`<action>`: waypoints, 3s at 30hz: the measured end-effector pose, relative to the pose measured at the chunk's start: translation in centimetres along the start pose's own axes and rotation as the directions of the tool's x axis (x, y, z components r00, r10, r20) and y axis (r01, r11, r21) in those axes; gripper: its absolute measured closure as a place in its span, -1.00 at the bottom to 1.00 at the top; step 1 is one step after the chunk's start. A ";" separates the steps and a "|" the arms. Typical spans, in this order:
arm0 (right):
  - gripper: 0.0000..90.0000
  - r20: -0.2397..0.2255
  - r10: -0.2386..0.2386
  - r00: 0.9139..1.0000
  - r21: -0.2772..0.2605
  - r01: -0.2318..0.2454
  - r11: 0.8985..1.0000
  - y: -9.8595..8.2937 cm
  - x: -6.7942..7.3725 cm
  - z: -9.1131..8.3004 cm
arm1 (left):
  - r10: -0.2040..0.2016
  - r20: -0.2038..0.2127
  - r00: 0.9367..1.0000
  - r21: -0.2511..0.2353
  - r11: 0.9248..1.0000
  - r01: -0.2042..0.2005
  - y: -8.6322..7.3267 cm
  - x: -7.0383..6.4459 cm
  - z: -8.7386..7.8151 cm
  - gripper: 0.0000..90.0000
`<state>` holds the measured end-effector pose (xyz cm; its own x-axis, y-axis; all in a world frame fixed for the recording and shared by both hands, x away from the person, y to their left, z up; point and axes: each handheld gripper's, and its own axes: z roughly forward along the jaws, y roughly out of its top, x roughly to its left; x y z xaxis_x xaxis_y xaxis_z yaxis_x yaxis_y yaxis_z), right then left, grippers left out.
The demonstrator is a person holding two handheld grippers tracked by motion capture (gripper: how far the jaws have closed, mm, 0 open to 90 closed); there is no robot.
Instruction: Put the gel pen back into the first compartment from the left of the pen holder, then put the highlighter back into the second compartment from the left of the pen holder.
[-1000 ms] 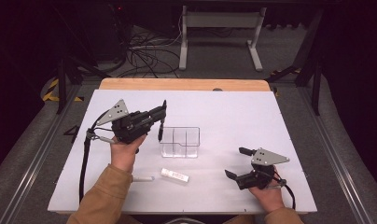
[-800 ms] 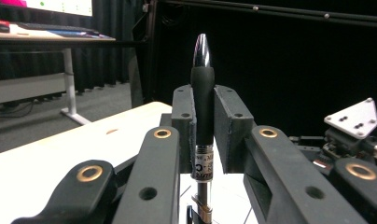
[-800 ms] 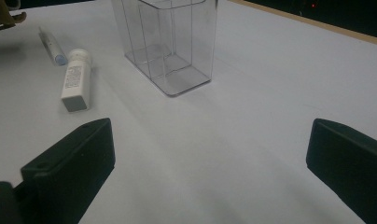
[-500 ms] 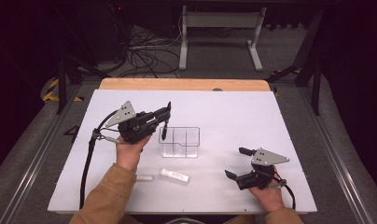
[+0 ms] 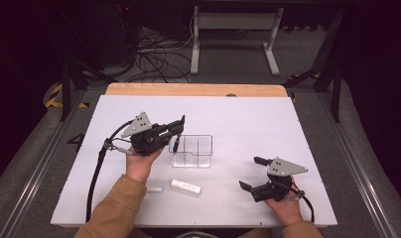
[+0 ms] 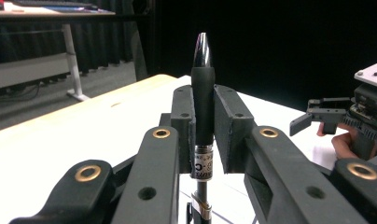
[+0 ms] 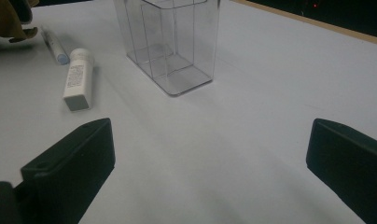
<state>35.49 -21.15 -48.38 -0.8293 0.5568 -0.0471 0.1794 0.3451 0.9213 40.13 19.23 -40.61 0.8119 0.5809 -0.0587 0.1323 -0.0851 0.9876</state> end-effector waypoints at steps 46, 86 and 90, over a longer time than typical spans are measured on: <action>-0.97 -0.001 0.003 1.000 -0.002 -0.003 1.000 0.0 -0.1 0.0 | -0.014 -0.004 1.000 0.179 0.984 0.014 1.6 -0.3 -5.1 -0.60; -0.97 -0.004 0.003 1.000 -0.001 -0.003 1.000 0.0 -0.1 0.1 | 0.103 0.076 0.992 0.471 0.873 -0.127 1.9 -2.4 -8.8 -0.90; -0.97 -0.005 0.003 1.000 -0.002 -0.003 1.000 0.0 -0.1 0.1 | 0.085 0.084 0.993 0.472 0.874 -0.115 1.9 -2.3 -9.2 -0.86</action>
<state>35.57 -21.13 -48.41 -0.8314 0.5541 -0.0426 0.1807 0.3421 0.9221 33.34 25.17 -37.28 0.8650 0.5017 0.0135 0.2907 -0.5229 0.8013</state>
